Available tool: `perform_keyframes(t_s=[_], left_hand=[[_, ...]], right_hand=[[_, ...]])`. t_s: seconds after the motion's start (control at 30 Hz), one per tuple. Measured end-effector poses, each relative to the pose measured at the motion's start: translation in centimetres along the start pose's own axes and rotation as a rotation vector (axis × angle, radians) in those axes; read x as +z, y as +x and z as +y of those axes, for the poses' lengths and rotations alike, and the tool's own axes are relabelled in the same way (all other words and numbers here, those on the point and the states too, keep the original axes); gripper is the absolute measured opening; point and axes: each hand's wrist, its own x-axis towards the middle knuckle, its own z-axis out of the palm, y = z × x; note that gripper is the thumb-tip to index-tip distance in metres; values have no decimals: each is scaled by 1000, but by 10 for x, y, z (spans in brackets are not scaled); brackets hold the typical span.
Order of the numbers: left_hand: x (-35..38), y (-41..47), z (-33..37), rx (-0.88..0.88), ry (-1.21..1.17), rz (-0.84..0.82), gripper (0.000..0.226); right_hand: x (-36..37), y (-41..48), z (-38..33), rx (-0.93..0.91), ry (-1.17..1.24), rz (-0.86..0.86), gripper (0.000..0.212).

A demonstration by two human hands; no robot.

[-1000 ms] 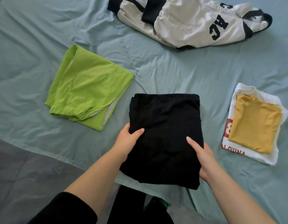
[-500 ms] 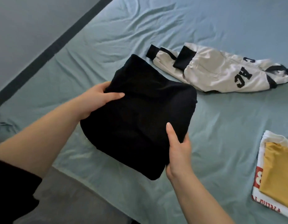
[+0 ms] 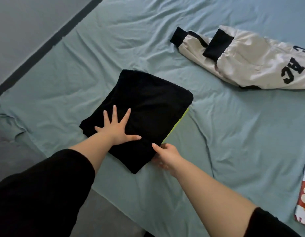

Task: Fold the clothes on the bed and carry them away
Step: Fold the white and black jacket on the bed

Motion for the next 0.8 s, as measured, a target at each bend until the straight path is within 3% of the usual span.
perform_keyframes(t_s=[0.07, 0.13, 0.23, 0.3, 0.4, 0.5, 0.57, 0.63, 0.73, 0.8], left_hand=[[-5, -1, 14, -55, 26, -14, 118], [-4, -10, 36, -2, 74, 54, 110], [27, -36, 92, 376, 260, 273, 103], [54, -50, 141, 496, 150, 188, 106], [74, -43, 223, 325, -125, -57, 110], [75, -24, 291, 49, -299, -127, 117], [69, -10, 329, -71, -326, -95, 126], [61, 6, 362, -119, -344, -53, 136], [55, 28, 399, -185, -349, -76, 150], [55, 38, 408, -250, -332, -120, 157]], right_hand=[[-16, 2, 8, -48, -163, 36, 31], [-42, 1, 18, -94, -299, 49, 17], [-101, -3, 32, -76, -402, 22, 16], [-148, -4, 39, -49, -456, 76, 23], [-223, -3, 43, -68, -700, 315, 11], [-284, -1, 47, -113, -1007, 624, 50], [-311, 5, 49, -54, -1023, 590, 88], [-327, 12, 52, -5, -996, 482, 105], [-336, 23, 63, -66, -955, 458, 97], [-340, 28, 69, -158, -901, 604, 71]])
